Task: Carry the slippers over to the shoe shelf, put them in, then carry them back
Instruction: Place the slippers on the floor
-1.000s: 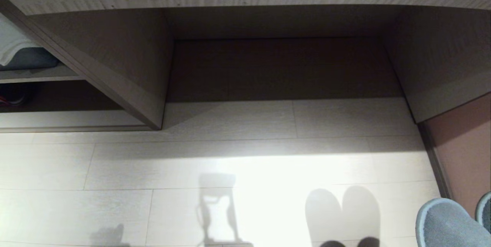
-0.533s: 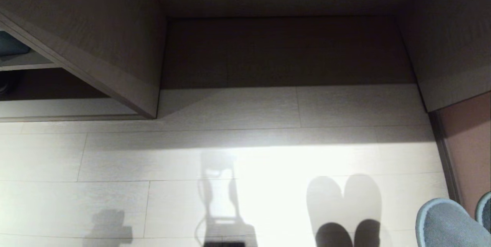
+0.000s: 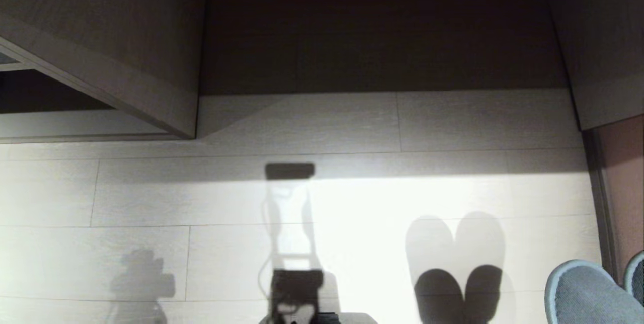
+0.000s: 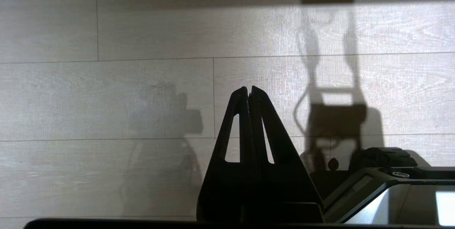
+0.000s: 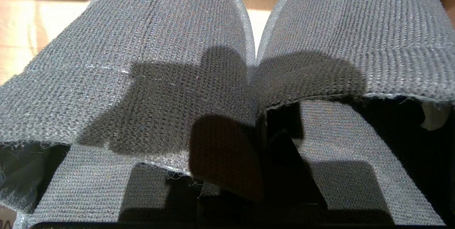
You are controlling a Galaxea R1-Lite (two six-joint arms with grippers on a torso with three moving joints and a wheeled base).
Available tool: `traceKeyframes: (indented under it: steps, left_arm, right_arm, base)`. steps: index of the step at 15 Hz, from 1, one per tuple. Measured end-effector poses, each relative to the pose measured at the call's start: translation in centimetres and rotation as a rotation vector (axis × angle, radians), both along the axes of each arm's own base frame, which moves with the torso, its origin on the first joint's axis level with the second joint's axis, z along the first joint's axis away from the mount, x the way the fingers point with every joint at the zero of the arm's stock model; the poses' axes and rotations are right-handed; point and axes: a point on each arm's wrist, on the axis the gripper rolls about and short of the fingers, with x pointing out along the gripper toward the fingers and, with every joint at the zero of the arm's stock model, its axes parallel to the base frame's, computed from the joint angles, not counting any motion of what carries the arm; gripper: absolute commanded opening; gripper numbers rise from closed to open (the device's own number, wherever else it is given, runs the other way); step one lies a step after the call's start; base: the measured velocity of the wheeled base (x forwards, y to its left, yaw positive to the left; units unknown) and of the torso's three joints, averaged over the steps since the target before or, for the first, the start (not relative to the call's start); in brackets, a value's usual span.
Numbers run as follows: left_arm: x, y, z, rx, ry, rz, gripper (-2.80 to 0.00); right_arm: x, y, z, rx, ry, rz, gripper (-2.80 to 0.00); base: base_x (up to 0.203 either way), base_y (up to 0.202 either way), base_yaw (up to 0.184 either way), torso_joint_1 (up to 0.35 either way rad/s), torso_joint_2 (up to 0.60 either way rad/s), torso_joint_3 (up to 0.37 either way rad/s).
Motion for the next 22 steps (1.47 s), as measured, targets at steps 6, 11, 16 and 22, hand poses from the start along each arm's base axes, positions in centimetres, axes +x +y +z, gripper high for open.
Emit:
traceKeyframes:
  steps: [6,11,16,22]
  left_arm:
    - [0.0,0.0,0.01,0.0,-0.001,0.0,-2.8]
    - [0.0,0.0,0.0,0.0,0.0,0.001,-2.8]
    - [0.0,0.0,0.0,0.0,0.0,0.0,-2.8]
    - [0.0,0.0,0.01,0.0,0.0,0.0,-2.8]
  right_arm:
    - [0.0,0.0,0.0,0.0,0.0,0.0,-2.8]
    - [0.0,0.0,0.0,-0.001,0.0,0.0,-2.8]
    - [0.0,0.0,0.0,0.0,0.0,0.0,-2.8]
    - [0.0,0.0,0.0,0.0,0.0,0.0,-2.8]
  base:
    - [0.0,0.0,0.0,0.003,0.0,-0.197]
    - [0.0,0.0,0.0,0.003,0.0,-0.195]
    - [0.0,0.0,0.0,0.003,0.0,-0.199]
    - [0.0,0.0,0.0,0.004,0.0,-0.198]
